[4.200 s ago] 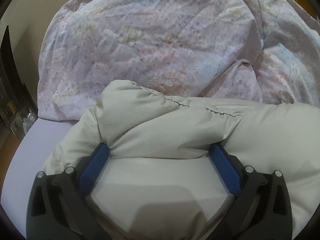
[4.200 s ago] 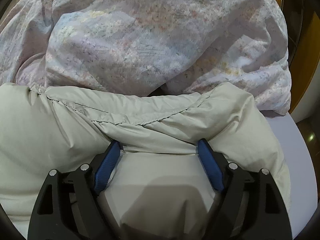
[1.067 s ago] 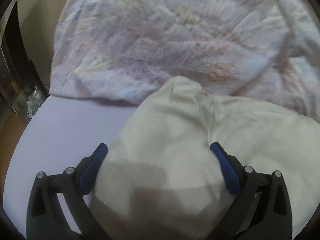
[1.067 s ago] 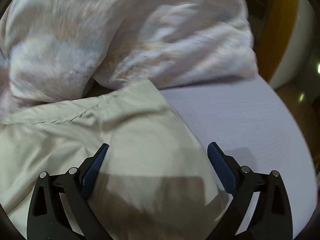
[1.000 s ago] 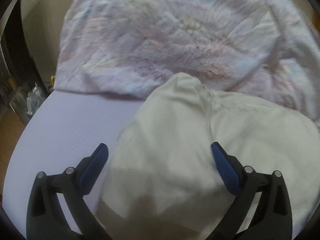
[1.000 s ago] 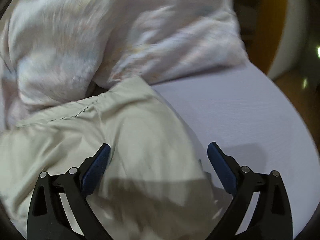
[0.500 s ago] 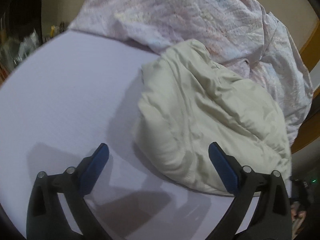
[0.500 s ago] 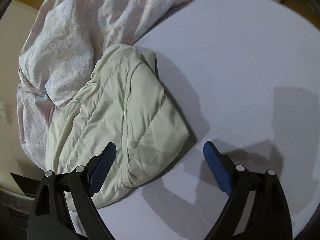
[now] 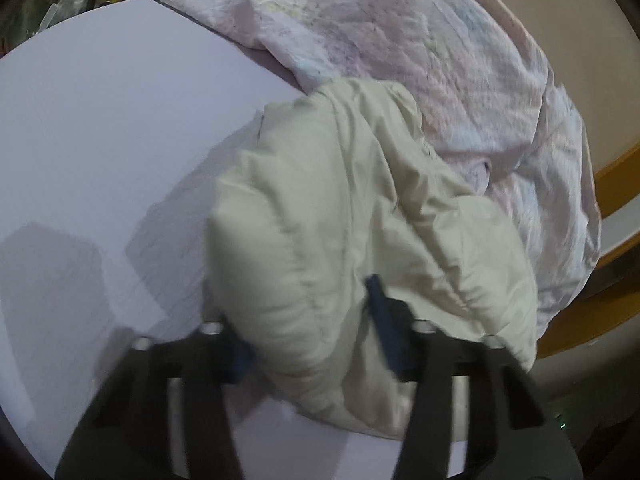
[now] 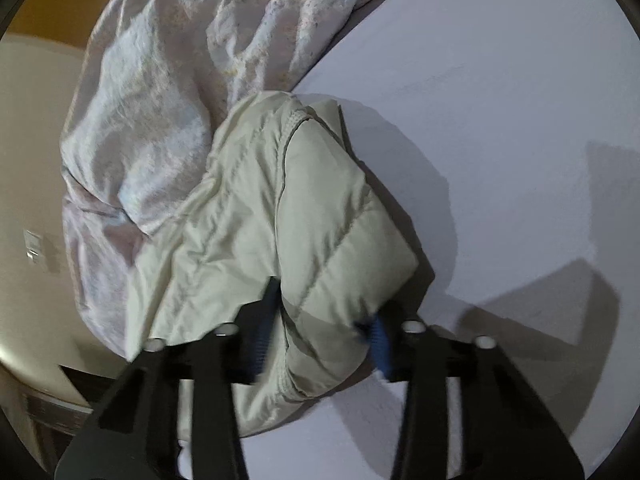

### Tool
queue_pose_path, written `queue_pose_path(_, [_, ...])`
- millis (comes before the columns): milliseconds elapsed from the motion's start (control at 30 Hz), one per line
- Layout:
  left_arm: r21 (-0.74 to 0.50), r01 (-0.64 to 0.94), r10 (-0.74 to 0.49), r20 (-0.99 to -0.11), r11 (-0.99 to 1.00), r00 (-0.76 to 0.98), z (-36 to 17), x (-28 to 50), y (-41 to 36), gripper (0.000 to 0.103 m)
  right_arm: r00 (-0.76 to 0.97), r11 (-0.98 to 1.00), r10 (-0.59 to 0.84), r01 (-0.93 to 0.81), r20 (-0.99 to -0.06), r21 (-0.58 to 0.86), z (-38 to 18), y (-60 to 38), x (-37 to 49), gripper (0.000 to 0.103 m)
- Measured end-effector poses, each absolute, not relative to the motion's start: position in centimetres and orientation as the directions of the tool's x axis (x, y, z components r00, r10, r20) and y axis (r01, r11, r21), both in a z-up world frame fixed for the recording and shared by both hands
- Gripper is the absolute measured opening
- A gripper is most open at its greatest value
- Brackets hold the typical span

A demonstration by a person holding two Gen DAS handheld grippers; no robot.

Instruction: Fold large clothes

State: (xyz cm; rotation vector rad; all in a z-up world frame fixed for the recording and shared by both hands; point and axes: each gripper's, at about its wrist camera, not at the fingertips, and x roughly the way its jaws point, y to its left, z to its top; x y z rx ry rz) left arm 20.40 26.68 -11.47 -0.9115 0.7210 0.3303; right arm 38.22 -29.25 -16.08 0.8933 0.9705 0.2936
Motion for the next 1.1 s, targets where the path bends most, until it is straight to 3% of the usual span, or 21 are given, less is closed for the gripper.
queue_pose_path(67, [-0.606,-0.53,-0.037,-0.678,0.594,0.734,-10.7,20.1,26.7,0.028,0.573,0.598,0.601,0.141,-0.557,0.789,-15.6,-29.5,37.8,0.026])
queue_pose_path(233, [-0.604,-0.492,-0.028,-0.649,0.627,0.761,-8.4,19.0,26.3,0.023,0.6,0.581,0.617,0.088,-0.508,0.809,-13.4,-29.4,36.5,0.021])
queue_pose_path(1000, [-0.604,-0.492,-0.036,-0.654,0.628,0.756,-8.3,2.4,26.1,0.025,0.505,0.666,0.646,-0.006,-0.572,0.746,-13.1,-29.0,22.8,0.021])
queue_pose_path(1100, [-0.59,-0.501,-0.03,-0.666,0.633,0.746,-8.8,2.1,26.1,0.029,0.502,0.705,0.618,-0.013,-0.605,0.71,-13.1,-29.0,22.3,0.029])
